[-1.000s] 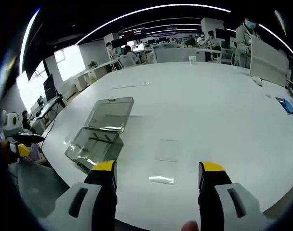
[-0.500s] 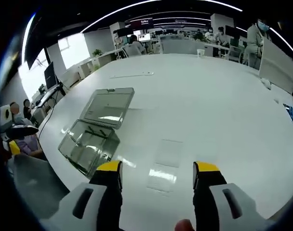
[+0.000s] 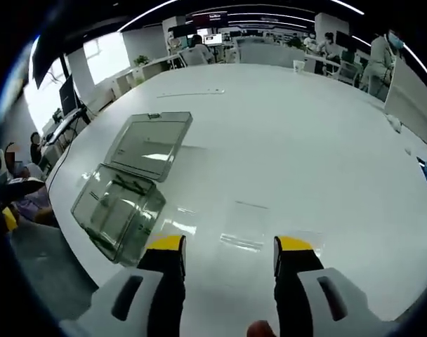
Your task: Insert the divider into the dual guide fixture by aligning both edges with the guide slots and pushing it downward to the bottom, including one-sided entry, uneven engagement, binding, and posture correction.
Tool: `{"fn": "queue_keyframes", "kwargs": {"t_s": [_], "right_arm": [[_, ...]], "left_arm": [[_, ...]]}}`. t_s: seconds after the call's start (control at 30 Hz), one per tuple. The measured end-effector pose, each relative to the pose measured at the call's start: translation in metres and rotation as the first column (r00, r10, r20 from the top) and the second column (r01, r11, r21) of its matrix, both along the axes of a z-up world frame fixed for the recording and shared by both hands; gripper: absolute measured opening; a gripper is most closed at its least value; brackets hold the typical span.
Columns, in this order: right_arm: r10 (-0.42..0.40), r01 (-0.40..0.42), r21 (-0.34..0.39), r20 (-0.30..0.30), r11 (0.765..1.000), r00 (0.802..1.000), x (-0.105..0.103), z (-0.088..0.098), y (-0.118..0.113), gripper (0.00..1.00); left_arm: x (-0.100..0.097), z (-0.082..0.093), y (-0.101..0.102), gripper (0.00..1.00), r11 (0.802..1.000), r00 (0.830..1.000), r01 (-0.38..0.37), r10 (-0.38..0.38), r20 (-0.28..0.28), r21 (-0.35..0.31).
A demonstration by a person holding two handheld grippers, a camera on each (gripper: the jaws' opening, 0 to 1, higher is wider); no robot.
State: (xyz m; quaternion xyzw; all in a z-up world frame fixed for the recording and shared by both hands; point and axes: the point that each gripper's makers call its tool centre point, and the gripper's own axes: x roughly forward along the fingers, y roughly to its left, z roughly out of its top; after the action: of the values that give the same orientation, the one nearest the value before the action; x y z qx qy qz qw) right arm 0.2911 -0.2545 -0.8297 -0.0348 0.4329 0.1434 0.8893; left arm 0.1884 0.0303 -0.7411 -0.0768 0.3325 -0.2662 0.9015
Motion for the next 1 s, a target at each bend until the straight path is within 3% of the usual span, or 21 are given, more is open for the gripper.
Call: {"fn": "queue_keyframes", "kwargs": {"t_s": [0.27,0.8,1.0], "right_arm": [[-0.001,-0.001,-0.034,-0.039,0.999,0.999,0.003,-0.007,0.001,0.43],[-0.011,0.004,-0.060,-0.115,0.998,0.993,0.017,-0.039,-0.016,0.42],[-0.017,0.008,-0.073,-0.130,0.997,0.991,0.008,-0.037,-0.009,0.41]], "left_arm": [[0.001,-0.002,0.003,0.84,1.000,1.000,-0.012,0.012,-0.006,0.002],[-0.001,-0.008,-0.001,0.84,1.000,1.000,-0.006,0.006,-0.022,0.011],[-0.001,-0.008,-0.002,0.84,1.000,1.000,-0.003,0.003,-0.027,0.015]]}}
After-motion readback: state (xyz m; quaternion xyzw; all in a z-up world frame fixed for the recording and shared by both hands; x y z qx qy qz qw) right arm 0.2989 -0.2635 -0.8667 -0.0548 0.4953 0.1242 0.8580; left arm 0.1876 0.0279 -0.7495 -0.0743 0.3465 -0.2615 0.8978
